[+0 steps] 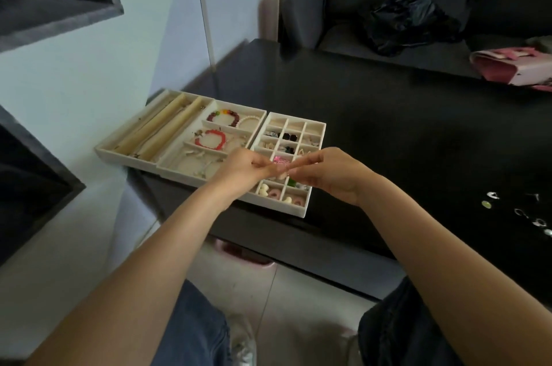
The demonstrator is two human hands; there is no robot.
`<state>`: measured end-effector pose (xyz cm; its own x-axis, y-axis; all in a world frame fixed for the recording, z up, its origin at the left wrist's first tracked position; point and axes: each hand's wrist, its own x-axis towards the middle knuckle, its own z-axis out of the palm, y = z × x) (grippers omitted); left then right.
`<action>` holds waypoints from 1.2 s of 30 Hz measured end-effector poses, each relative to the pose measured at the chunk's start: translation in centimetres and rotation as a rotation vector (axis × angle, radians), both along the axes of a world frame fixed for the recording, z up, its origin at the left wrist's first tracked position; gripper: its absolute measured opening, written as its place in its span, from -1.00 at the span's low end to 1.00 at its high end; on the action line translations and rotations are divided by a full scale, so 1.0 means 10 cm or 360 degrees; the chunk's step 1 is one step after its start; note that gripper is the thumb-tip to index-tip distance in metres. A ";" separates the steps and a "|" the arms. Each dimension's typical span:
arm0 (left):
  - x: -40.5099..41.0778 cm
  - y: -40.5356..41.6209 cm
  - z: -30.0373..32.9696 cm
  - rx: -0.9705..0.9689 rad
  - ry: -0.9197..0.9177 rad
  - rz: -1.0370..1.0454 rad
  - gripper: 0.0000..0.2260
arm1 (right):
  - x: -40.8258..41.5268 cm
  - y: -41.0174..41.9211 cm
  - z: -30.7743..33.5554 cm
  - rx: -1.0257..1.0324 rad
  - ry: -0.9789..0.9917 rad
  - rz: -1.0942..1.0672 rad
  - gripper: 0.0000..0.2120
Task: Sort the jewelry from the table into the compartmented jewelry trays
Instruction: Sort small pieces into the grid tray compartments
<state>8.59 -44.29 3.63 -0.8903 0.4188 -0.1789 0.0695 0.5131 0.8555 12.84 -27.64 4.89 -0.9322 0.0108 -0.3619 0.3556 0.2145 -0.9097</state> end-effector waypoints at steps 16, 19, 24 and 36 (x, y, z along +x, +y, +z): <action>-0.01 0.16 -0.10 -0.0361 0.0033 -0.0161 -0.74 | -0.03 0.11 -0.17 0.0832 0.0220 0.0207 -0.93; -0.02 0.18 -0.11 -0.0511 0.0088 -0.0187 -0.66 | -0.02 0.07 -0.17 0.0922 0.0264 0.0203 -0.91; -0.03 0.20 -0.11 -0.0550 0.0094 -0.0253 -0.77 | -0.03 0.01 -0.18 0.1151 0.0291 0.0359 -0.93; -0.07 0.24 -0.15 -0.0587 0.0193 -0.0295 -0.75 | -0.04 -0.08 -0.27 0.1380 0.0320 0.0390 -0.93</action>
